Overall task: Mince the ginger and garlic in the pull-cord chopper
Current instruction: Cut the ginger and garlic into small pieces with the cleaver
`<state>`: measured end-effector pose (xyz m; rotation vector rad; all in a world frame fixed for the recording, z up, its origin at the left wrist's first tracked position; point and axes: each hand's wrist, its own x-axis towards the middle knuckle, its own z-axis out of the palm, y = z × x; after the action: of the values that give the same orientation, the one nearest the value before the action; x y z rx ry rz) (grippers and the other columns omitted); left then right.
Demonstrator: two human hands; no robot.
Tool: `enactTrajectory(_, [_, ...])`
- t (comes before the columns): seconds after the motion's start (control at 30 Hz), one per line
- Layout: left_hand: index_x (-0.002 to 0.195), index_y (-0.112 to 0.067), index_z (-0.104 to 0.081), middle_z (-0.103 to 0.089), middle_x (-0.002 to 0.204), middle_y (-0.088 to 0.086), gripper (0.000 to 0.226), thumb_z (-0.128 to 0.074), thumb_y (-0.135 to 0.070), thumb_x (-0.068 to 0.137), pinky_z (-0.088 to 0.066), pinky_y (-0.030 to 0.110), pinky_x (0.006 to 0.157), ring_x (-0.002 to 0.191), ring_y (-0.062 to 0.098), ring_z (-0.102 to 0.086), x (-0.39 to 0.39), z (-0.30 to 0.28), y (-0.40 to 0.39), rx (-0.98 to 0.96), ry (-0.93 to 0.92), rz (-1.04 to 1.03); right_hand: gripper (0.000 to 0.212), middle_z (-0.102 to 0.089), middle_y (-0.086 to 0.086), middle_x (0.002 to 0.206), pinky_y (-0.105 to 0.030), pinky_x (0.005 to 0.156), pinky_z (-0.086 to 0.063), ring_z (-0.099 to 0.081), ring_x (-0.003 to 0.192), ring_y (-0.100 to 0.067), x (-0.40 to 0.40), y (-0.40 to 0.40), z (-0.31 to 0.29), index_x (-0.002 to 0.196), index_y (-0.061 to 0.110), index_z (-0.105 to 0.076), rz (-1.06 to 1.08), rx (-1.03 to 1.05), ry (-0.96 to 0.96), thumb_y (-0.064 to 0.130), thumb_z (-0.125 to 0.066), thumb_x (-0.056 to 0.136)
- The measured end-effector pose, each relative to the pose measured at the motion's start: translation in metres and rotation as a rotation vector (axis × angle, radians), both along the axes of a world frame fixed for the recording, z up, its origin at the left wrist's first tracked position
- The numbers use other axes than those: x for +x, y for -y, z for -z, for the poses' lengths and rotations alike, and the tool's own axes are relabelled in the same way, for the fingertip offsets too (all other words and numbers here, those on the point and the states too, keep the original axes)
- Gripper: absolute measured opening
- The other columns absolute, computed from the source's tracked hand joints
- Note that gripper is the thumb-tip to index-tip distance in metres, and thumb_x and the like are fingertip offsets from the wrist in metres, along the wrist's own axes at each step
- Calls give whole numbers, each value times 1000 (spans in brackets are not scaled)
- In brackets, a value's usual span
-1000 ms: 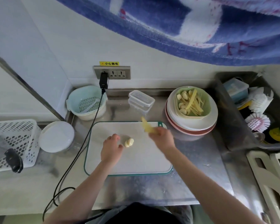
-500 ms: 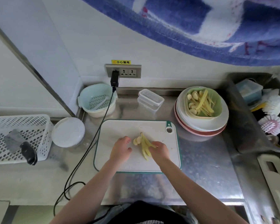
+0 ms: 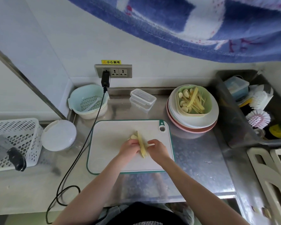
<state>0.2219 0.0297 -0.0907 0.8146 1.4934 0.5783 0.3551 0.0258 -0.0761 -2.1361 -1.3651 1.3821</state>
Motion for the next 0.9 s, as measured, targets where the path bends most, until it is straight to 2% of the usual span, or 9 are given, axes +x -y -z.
enactTrajectory(0.1, [99, -6, -68, -67, 91, 3, 21, -55, 0, 84, -41, 23, 76, 87, 16, -58, -2, 3, 1, 135, -266, 57, 28, -68, -3, 104, -23, 59, -40, -55, 77, -18, 28, -17, -23, 105, 19, -66, 162, 172, 93, 7, -48, 86])
enactTrajectory(0.2, [100, -7, -67, -69, 99, 6, 21, -52, -5, 86, -44, 24, 78, 94, 21, -63, -11, 6, 5, 272, -524, 139, 21, -69, -8, 99, -26, 69, -39, -61, 89, -28, 68, -46, -61, 102, 11, -66, 396, 472, 175, 8, -49, 90])
enactTrajectory(0.3, [99, -12, -66, -69, 100, 7, 21, -49, -8, 87, -49, 31, 81, 96, 25, -63, -20, 9, 6, 273, -602, 138, 20, -66, -11, 105, -30, 74, -44, -62, 95, -28, 114, -84, -86, 108, 7, -61, 524, 661, 308, 8, -50, 92])
enactTrajectory(0.43, [97, -14, -65, -68, 100, 5, 18, -51, -10, 87, -50, 32, 80, 95, 25, -63, -26, 10, 7, 258, -628, 119, 31, -61, -16, 116, -40, 86, -48, -58, 107, -33, 161, -129, -92, 120, 6, -55, 227, 431, 505, 10, -55, 90])
enactTrajectory(0.5, [95, -14, -65, -68, 99, 4, 16, -52, -10, 87, -50, 30, 79, 94, 24, -63, -30, 11, 8, 246, -628, 108, 37, -63, -14, 114, -39, 86, -48, -59, 105, -33, 166, -140, -90, 122, 7, -53, 1, 287, 596, 21, -59, 89])
enactTrajectory(0.57, [92, -15, -66, -69, 98, 4, 15, -53, -10, 87, -48, 28, 77, 92, 22, -63, -34, 13, 8, 245, -632, 101, 44, -62, -13, 114, -39, 88, -46, -58, 106, -32, 163, -143, -88, 125, 7, -50, -108, 243, 618, 30, -60, 89])
enactTrajectory(0.63, [90, -15, -66, -70, 96, 3, 14, -53, -9, 87, -46, 25, 75, 90, 21, -63, -37, 15, 8, 258, -636, 97, 48, -58, -13, 116, -38, 87, -44, -56, 108, -31, 156, -142, -84, 129, 8, -45, -83, 266, 594, 31, -60, 90])
enactTrajectory(0.73, [88, -17, -66, -69, 94, 2, 14, -54, -10, 88, -43, 23, 73, 89, 19, -63, -42, 15, 6, 259, -637, 89, 35, -58, -14, 113, -33, 79, -41, -56, 101, -27, 153, -139, -76, 126, 9, -47, 29, 319, 607, 23, -53, 95])
enactTrajectory(0.9, [90, -14, -66, -69, 95, 2, 14, -53, -11, 89, -44, 24, 75, 91, 20, -64, -43, 14, 1, 264, -643, 91, 32, -61, -18, 114, -40, 82, -49, -59, 103, -35, 159, -139, -74, 124, 6, -54, 119, 325, 588, 15, -52, 93])
